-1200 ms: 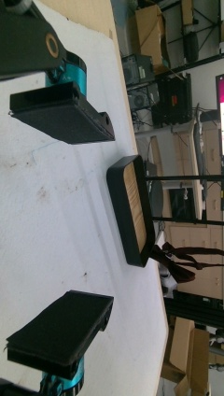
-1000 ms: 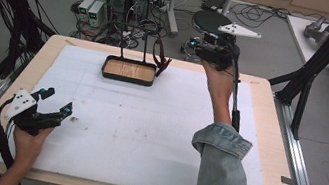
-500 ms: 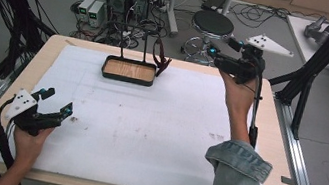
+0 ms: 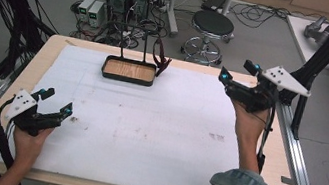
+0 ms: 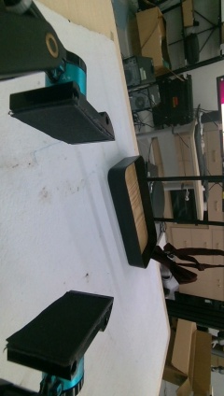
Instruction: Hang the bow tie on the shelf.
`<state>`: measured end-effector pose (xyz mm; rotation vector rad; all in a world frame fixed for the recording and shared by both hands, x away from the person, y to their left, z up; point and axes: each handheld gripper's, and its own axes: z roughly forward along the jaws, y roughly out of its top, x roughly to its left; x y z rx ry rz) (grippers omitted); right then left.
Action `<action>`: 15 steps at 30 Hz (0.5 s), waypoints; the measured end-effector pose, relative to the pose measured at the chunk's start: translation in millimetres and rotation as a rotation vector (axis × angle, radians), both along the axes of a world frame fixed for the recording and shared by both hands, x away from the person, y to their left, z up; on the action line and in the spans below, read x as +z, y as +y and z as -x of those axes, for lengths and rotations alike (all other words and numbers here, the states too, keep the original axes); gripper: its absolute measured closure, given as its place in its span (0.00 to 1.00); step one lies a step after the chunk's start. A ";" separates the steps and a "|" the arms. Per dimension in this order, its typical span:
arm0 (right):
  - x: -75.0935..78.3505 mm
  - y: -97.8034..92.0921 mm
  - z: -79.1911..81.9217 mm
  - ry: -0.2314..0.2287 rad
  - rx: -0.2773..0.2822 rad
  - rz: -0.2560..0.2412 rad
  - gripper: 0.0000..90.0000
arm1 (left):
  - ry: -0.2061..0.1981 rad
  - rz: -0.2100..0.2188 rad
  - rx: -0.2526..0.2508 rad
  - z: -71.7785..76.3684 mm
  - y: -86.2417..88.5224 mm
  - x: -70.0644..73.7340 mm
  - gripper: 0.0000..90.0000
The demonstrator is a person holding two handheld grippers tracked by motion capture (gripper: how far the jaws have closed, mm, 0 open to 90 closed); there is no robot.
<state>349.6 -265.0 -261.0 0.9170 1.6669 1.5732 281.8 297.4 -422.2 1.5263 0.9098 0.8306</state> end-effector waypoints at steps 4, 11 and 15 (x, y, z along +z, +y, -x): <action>-19.0 -4.2 16.0 -0.011 -0.005 -0.005 0.18 | 0.002 0.000 -0.002 -0.3 -0.9 -0.2 0.20; -51.5 -6.3 37.4 -0.030 -0.024 -0.008 0.17 | 0.002 0.001 0.001 -0.3 -1.1 -0.3 0.20; -70.1 -5.7 45.5 -0.029 -0.032 -0.021 0.14 | 0.003 -0.002 0.001 -0.1 -0.8 -0.1 0.20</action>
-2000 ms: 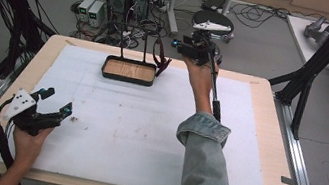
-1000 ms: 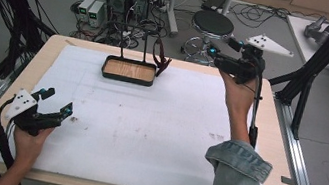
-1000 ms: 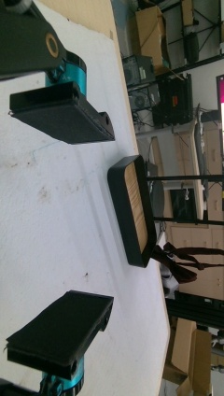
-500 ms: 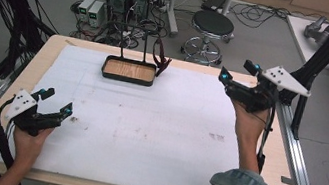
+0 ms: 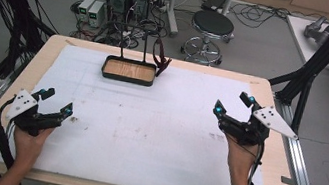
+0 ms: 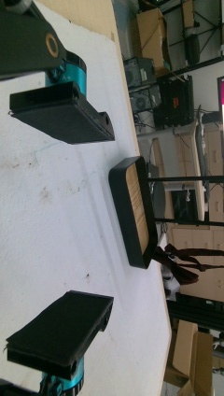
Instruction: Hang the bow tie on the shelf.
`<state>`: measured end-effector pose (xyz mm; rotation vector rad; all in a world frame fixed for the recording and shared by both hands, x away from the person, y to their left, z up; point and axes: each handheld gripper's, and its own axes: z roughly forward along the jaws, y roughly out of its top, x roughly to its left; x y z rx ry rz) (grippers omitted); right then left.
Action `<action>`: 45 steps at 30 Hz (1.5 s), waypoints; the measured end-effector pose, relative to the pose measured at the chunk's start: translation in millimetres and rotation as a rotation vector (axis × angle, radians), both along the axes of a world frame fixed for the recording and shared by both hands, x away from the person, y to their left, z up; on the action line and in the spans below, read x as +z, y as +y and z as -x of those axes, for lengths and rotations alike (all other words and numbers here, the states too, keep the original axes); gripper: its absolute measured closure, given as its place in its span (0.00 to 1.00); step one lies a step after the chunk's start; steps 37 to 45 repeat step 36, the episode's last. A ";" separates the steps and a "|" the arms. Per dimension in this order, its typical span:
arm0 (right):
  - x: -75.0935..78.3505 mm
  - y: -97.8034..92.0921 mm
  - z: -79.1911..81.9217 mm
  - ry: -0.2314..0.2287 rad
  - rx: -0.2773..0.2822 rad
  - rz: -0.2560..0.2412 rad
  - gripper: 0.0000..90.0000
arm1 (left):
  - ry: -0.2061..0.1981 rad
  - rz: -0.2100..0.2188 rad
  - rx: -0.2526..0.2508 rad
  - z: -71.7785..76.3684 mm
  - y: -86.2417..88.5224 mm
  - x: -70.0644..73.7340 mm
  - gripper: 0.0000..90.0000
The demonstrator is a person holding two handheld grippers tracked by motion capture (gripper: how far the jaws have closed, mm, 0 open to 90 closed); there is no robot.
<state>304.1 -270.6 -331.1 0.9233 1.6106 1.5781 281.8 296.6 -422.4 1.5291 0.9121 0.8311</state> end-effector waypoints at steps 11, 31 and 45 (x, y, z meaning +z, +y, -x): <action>-43.6 0.5 16.5 0.055 -0.005 -0.026 0.14 | 0.003 0.000 0.002 -0.2 0.3 -0.4 0.20; -98.7 13.5 29.8 0.190 0.032 0.013 0.12 | 0.005 -0.003 0.004 -0.3 0.9 -0.7 0.20; -97.8 14.9 32.0 0.181 0.036 0.018 0.12 | 0.005 -0.005 0.004 -0.3 0.9 -0.8 0.20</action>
